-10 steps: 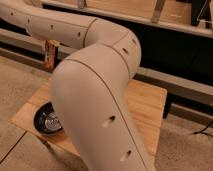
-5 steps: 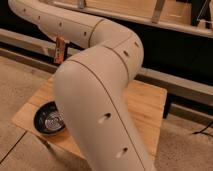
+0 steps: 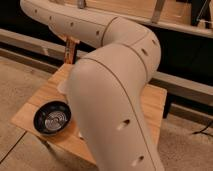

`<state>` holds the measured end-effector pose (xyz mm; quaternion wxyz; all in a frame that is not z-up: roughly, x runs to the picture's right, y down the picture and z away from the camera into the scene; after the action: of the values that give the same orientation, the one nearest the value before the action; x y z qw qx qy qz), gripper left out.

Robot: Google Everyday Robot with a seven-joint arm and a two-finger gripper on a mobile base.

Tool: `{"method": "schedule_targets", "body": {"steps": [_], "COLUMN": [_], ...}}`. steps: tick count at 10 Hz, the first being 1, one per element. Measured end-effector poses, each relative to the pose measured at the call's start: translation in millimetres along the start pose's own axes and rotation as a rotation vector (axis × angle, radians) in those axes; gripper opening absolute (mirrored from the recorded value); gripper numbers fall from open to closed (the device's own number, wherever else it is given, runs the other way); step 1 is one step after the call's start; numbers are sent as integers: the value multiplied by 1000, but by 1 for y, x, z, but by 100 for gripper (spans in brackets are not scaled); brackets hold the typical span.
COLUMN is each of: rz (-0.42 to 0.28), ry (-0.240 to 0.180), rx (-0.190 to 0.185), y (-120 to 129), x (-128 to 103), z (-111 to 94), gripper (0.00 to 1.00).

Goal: Place the eraser in the ceramic cup

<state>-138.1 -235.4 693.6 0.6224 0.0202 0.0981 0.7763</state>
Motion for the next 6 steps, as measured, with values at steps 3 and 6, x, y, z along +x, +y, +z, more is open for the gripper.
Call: {"method": "schedule_targets", "body": {"steps": [3, 6], "rz": [-7, -30], "ry": [5, 27], "rx": [-22, -60], "y": [-5, 1], "x": [21, 61], "z": [1, 9], "gripper": [0, 0]}}
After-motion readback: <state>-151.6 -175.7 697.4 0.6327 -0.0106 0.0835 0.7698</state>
